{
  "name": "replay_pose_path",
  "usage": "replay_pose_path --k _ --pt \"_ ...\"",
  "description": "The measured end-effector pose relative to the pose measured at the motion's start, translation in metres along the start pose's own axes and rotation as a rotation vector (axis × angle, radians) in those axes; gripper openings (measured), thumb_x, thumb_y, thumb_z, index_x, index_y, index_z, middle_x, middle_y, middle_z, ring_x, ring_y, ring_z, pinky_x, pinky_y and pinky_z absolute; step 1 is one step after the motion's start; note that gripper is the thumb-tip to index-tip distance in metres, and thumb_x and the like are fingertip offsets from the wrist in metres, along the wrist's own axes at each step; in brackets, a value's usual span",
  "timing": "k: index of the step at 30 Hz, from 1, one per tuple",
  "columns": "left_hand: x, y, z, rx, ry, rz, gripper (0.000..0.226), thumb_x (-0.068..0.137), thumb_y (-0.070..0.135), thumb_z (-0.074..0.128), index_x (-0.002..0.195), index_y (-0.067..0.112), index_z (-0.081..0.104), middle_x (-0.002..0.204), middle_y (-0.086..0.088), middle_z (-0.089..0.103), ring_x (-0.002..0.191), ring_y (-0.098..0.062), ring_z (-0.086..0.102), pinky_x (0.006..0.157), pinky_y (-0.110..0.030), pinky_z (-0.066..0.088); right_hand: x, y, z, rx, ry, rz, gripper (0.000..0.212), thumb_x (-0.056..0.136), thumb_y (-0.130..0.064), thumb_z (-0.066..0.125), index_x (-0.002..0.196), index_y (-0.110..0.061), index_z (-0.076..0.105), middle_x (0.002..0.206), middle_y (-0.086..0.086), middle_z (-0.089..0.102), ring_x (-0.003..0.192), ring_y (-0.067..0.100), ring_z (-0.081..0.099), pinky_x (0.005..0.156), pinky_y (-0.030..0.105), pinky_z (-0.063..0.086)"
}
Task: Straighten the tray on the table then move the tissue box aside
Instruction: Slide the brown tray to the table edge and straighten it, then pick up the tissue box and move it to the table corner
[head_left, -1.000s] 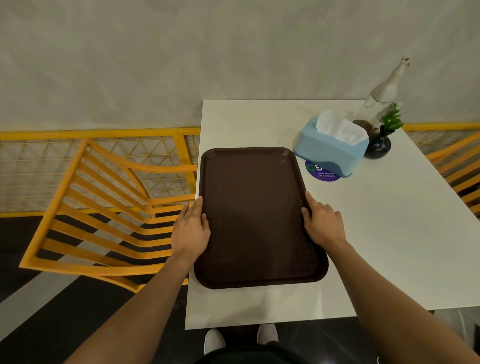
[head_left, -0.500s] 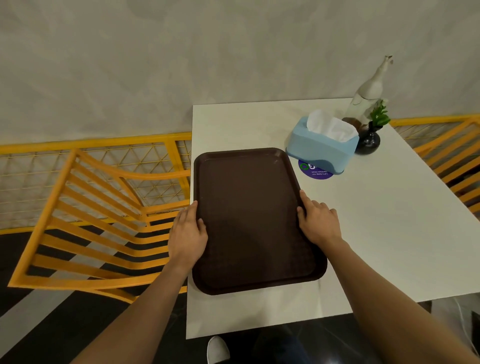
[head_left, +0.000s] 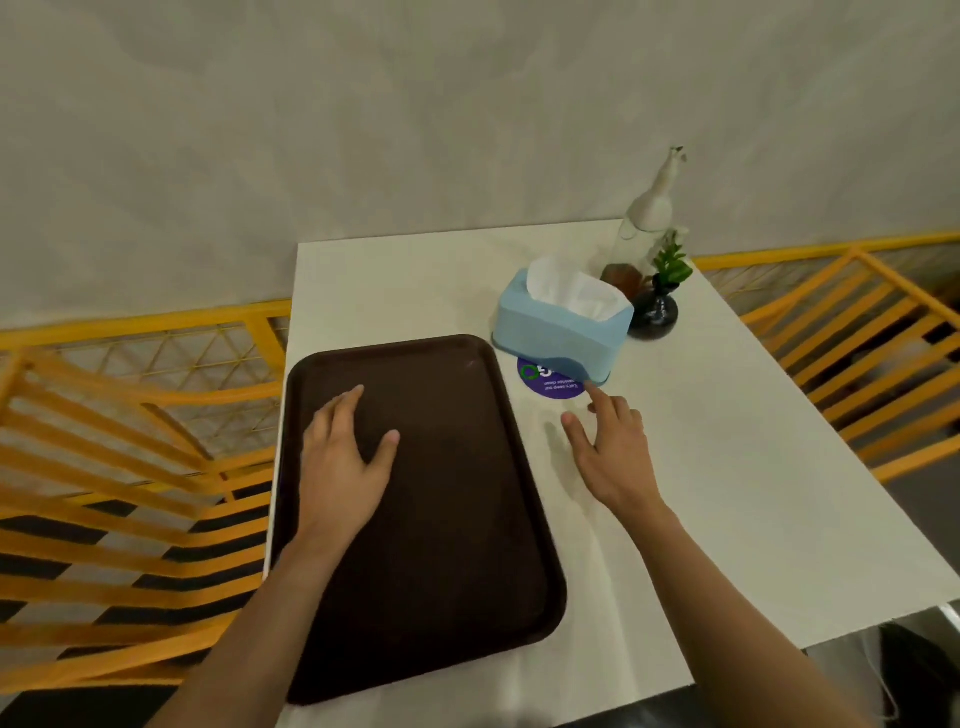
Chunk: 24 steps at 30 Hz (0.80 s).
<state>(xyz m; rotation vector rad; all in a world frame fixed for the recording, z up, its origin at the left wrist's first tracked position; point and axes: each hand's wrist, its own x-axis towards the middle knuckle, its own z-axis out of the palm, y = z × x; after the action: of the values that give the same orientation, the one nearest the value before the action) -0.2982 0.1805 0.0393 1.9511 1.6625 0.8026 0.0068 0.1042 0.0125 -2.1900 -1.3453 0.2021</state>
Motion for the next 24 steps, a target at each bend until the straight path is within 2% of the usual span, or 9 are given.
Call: replay_pose_path --k 3,6,9,12,15,17,19,21,24 --pt "0.027 0.039 0.032 -0.034 -0.042 0.038 0.077 0.09 0.047 0.069 0.154 0.025 0.034 0.156 -0.004 0.038 0.143 -0.026 0.035 0.113 -0.048 0.039 0.035 0.023 -0.017 0.058 0.05 0.005 0.064 0.1 -0.051 0.054 0.155 -0.024 0.032 0.148 0.005 0.046 0.132 0.023 0.042 0.101 0.037 0.041" --pt "0.058 0.075 0.065 -0.073 -0.088 0.054 0.088 0.085 0.052 0.073 0.156 0.024 0.031 0.159 -0.006 0.035 0.146 -0.024 0.031 0.115 -0.045 0.035 0.072 0.044 -0.027 0.152 0.063 0.018 0.083 0.094 -0.062 0.057 0.158 -0.023 0.023 0.158 0.007 0.034 0.141 0.028 0.031 0.107 0.042 0.037" --pt "0.088 0.105 0.097 -0.119 -0.166 0.041 0.102 0.08 0.056 0.077 0.159 0.022 0.023 0.162 -0.005 0.028 0.149 -0.022 0.027 0.118 -0.042 0.031 0.104 0.058 -0.026 0.237 -0.017 0.093 0.105 0.083 -0.075 0.061 0.161 -0.025 0.011 0.166 0.005 0.022 0.149 0.029 0.021 0.115 0.048 0.031" --pt "0.114 0.126 0.124 -0.156 -0.232 0.033 0.114 0.076 0.056 0.081 0.161 0.02 0.015 0.165 -0.005 0.021 0.151 -0.022 0.024 0.118 -0.039 0.029 0.124 0.066 -0.017 0.293 -0.108 0.116 0.123 0.072 -0.082 0.065 0.162 -0.022 0.005 0.168 0.003 0.015 0.151 0.028 0.017 0.117 0.046 0.026" --pt "0.136 0.137 0.144 -0.165 -0.275 0.022 0.125 0.07 0.057 0.085 0.162 0.018 0.009 0.165 -0.007 0.019 0.15 -0.024 0.024 0.118 -0.042 0.029 0.134 0.068 -0.011 0.347 -0.125 0.071 0.124 0.07 -0.079 0.071 0.161 -0.022 0.01 0.163 0.003 0.025 0.147 0.026 0.026 0.115 0.041 0.028" --pt "0.152 0.139 0.153 -0.167 -0.311 0.01 0.131 0.066 0.056 0.088 0.162 0.019 0.007 0.164 -0.006 0.021 0.149 -0.023 0.026 0.114 -0.036 0.029 0.138 0.067 -0.008 0.42 -0.122 0.024 0.113 0.071 -0.073 0.076 0.157 -0.024 0.02 0.153 0.0 0.039 0.138 0.02 0.039 0.113 0.044 0.039" --pt "0.164 0.138 0.158 -0.185 -0.356 0.015 0.126 0.064 0.055 0.09 0.161 0.023 0.016 0.156 0.002 0.034 0.14 -0.017 0.037 0.106 -0.028 0.034 0.14 0.067 -0.007 0.486 -0.133 -0.021 0.105 0.074 -0.065 0.08 0.155 -0.027 0.024 0.148 -0.003 0.045 0.134 0.016 0.045 0.107 0.049 0.047" --pt "0.171 0.133 0.16 -0.226 -0.38 0.067 0.101 0.063 0.054 0.091 0.147 0.033 0.039 0.137 0.015 0.052 0.123 -0.004 0.052 0.095 -0.023 0.047 0.142 0.068 -0.005 0.507 -0.141 -0.056 0.101 0.079 -0.059 0.079 0.157 -0.029 0.023 0.15 -0.004 0.044 0.135 0.015 0.045 0.106 0.05 0.047" --pt "0.173 0.131 0.16 -0.273 -0.357 0.086 0.081 0.063 0.055 0.09 0.13 0.04 0.048 0.119 0.025 0.058 0.108 0.016 0.053 0.075 -0.007 0.049 0.145 0.071 -0.001 0.512 -0.145 -0.083 0.096 0.085 -0.054 0.076 0.159 -0.029 0.019 0.156 -0.004 0.039 0.14 0.016 0.041 0.108 0.051 0.045"
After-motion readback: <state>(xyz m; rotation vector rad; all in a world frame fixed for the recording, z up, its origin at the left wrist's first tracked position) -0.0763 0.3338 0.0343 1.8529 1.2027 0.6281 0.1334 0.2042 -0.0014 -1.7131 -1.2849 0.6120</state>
